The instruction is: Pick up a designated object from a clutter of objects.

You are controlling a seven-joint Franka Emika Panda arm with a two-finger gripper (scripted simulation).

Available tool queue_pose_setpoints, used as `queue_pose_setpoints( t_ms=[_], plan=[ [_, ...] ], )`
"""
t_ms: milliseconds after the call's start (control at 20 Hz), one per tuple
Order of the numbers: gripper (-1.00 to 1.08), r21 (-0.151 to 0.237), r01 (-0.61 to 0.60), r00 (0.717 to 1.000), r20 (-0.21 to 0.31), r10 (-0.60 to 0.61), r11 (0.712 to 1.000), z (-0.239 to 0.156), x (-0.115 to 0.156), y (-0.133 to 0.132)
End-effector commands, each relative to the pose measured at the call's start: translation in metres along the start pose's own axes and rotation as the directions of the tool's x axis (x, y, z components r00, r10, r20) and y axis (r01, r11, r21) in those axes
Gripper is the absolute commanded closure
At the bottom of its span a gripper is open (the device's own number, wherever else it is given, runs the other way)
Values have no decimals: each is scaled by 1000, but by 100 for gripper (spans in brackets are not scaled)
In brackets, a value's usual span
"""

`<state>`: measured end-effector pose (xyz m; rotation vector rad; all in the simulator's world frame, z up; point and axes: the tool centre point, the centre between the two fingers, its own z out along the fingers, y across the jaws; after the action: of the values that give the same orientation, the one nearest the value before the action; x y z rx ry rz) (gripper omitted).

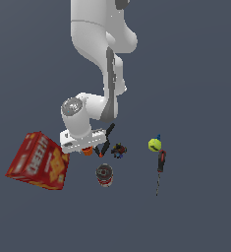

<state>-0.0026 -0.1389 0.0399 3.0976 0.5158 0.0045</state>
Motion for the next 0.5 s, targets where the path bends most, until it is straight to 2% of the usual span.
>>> queue_pose_setpoints(
  t_ms=[0,450],
  plan=[
    [108,2,1,1000,3,-1,1000,2,-1,-1],
    [108,0,0,1000,0,0,1000,-5,0,1]
  ],
)
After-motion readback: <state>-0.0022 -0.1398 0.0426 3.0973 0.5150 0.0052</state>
